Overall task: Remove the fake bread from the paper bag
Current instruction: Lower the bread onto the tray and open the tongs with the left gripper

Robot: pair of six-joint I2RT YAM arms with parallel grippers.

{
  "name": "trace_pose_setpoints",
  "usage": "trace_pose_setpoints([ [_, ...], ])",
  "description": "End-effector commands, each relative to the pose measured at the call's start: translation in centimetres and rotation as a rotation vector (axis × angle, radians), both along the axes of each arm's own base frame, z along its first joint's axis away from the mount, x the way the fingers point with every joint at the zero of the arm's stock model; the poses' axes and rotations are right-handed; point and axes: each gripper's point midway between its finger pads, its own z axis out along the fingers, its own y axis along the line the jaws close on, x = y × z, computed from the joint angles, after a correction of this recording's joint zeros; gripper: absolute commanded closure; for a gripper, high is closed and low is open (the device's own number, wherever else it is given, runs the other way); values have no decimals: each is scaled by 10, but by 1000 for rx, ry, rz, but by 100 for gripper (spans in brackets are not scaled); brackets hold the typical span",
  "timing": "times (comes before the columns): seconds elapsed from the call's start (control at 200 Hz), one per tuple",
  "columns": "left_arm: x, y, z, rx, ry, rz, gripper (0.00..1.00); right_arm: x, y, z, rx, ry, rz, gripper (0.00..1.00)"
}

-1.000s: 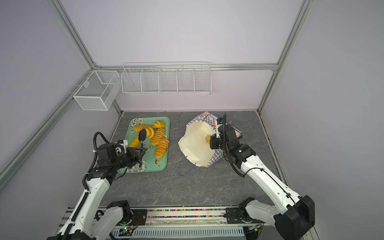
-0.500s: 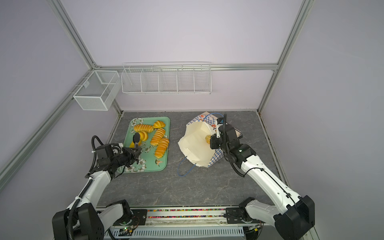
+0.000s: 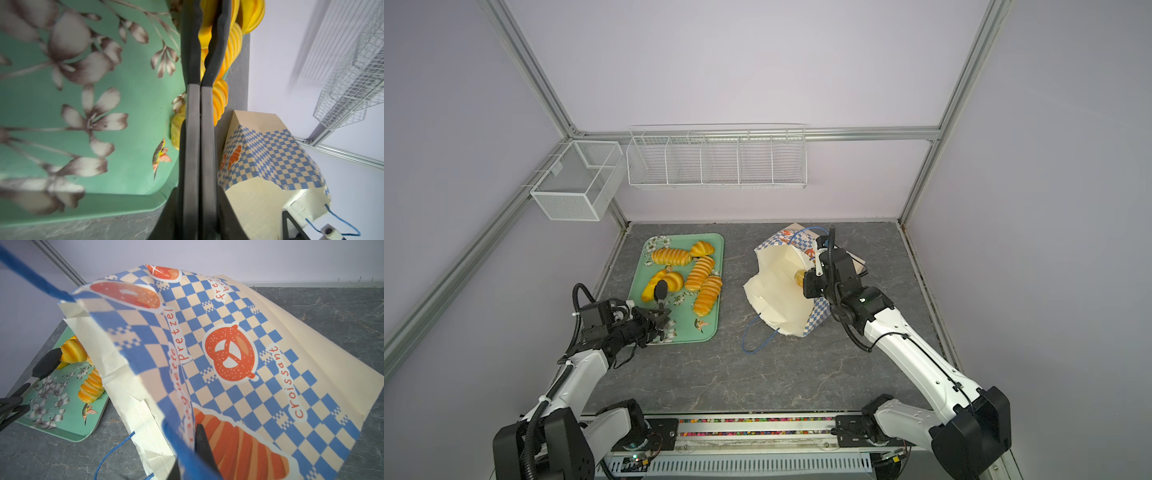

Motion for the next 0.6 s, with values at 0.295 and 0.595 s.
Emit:
trace_pose_setpoints([
  [0.295, -36, 8, -3, 150, 107, -27, 73, -6, -2, 6, 7, -4, 13, 93],
  [0.595, -42, 16, 26, 245, 67, -28, 67, -12, -8, 10, 1, -9, 7, 93],
])
